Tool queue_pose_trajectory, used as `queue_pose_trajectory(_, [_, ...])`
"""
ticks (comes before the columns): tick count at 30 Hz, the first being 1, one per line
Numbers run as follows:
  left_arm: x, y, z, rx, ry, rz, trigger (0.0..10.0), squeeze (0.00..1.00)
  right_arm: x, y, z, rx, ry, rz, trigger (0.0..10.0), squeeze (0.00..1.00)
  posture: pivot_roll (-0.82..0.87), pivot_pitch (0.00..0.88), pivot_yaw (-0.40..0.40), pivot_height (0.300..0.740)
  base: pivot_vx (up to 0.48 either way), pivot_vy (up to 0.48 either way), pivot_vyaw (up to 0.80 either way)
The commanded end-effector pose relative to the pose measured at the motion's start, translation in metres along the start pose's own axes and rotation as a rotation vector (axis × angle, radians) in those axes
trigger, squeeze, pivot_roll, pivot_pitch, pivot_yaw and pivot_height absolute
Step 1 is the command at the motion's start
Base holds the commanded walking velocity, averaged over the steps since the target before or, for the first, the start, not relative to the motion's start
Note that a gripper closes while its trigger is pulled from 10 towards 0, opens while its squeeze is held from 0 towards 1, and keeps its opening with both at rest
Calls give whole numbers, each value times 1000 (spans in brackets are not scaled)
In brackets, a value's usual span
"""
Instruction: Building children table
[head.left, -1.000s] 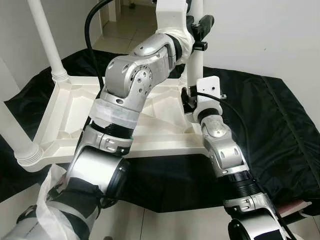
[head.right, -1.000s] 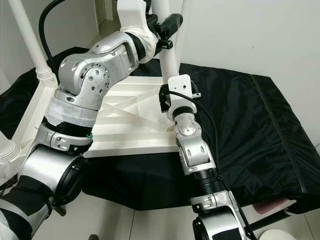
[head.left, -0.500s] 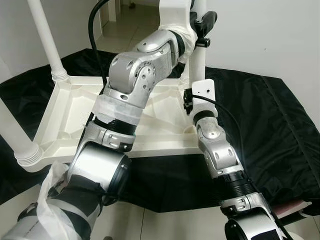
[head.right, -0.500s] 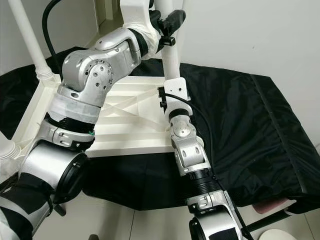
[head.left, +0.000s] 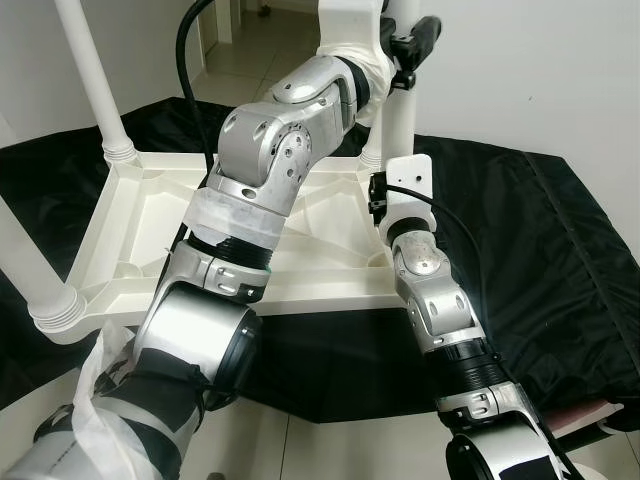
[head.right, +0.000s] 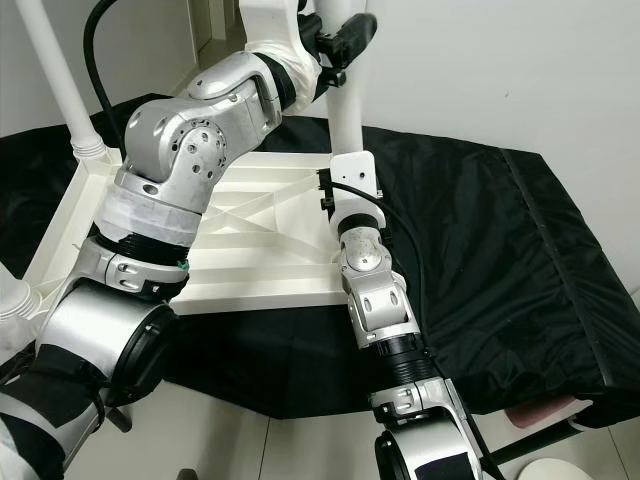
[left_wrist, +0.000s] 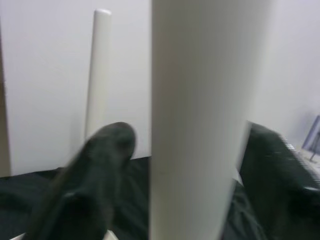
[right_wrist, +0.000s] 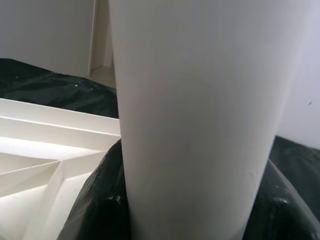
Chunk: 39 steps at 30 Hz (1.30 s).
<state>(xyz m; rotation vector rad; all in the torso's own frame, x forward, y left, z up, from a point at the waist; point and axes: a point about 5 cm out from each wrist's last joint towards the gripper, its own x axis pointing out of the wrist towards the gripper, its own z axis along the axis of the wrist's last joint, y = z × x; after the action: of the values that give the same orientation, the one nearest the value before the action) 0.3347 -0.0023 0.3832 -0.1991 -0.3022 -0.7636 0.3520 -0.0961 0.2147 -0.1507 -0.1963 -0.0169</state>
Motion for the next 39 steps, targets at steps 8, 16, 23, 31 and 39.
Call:
queue_pose_trajectory(8, [-3,-17,-1,-113,-39,-233,10000,0,2,-5,-2,32,12,-12,10000,0,77,4,-62,740,0,0,0])
queue_pose_trajectory(16, [12,-1,-26,-153,11,-117,10000,0,2,-35,-11,34,36,-110,10000,0,73,15,-61,740,0,0,0])
queue_pose_trajectory(23, [27,9,-49,-145,76,-54,10000,0,0,-46,-16,21,50,-134,10000,0,73,14,-63,740,0,0,0])
queue_pose_trajectory(31, [19,23,-111,-115,210,24,10000,0,-6,-64,-26,7,83,-172,10000,0,70,17,-71,740,0,0,0])
queue_pose_trajectory(39, [-24,11,-103,-102,97,-74,10000,0,-7,-69,-30,2,96,-184,10000,0,71,10,-72,740,0,0,0])
